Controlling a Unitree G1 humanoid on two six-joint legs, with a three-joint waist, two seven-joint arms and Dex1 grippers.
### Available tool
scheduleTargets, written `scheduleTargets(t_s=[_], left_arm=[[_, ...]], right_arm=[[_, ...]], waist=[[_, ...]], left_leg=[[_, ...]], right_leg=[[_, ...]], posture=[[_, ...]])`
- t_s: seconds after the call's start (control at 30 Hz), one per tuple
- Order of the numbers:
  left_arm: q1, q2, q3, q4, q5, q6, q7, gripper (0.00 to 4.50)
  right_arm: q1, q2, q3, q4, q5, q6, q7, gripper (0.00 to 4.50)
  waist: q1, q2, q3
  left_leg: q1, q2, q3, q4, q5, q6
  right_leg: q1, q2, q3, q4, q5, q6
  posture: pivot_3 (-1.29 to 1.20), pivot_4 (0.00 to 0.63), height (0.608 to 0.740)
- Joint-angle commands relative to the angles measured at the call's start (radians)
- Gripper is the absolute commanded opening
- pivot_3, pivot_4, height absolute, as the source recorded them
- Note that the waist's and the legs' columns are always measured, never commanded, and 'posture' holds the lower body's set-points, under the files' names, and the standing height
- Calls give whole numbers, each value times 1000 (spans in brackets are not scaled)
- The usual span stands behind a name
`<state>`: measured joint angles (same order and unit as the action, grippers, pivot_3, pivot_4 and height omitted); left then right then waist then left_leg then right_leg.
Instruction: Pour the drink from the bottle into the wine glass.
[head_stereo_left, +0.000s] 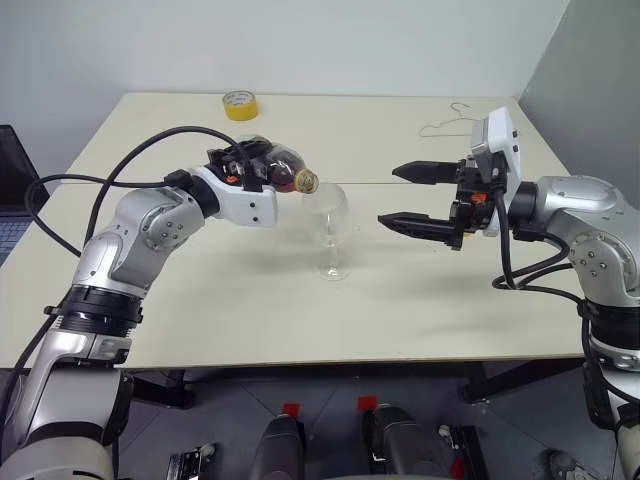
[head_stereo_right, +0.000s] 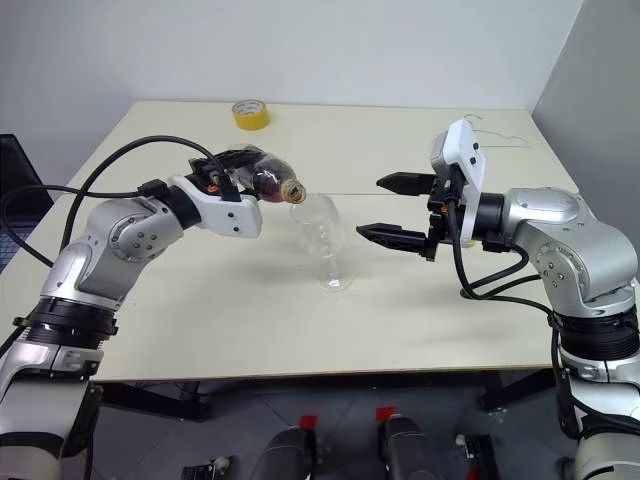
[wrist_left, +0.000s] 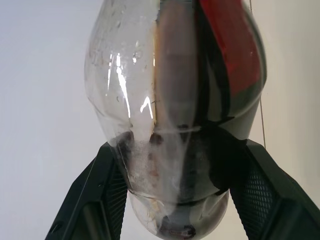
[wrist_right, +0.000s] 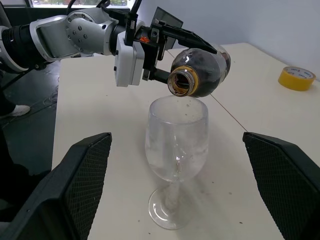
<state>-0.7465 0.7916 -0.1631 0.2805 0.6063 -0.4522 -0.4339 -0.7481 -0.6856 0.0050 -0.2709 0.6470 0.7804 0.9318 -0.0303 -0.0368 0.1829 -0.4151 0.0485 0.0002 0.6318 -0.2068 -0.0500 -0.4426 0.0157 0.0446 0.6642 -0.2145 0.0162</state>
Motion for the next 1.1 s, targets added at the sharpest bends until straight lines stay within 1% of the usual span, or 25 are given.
scheduleTargets(t_s=[0.03, 0.67, 1.1], left_arm=[[-45, 23, 14, -17, 13, -21, 50, 2819], [-73, 32, 15, 10, 54, -63, 129, 2819], [-90, 35, 12, 33, 68, -85, 147, 2819]], right_arm=[[-11, -4, -14, -32, -2, -15, -7, 4500], [-2, -2, -12, -25, -6, -32, -6, 4500], [-1, 0, -12, -24, -6, -35, -6, 4500]], waist=[[0, 0, 0], [0, 0, 0], [0, 0, 0]], left_leg=[[0, 0, 0, 0, 0, 0], [0, 0, 0, 1, 0, 0], [0, 0, 0, 1, 0, 0]], right_leg=[[0, 0, 0, 0, 0, 0], [0, 0, 0, 0, 0, 0], [0, 0, 0, 1, 0, 1]], posture=[[0, 150, 740], [0, 150, 740], [0, 150, 740]])
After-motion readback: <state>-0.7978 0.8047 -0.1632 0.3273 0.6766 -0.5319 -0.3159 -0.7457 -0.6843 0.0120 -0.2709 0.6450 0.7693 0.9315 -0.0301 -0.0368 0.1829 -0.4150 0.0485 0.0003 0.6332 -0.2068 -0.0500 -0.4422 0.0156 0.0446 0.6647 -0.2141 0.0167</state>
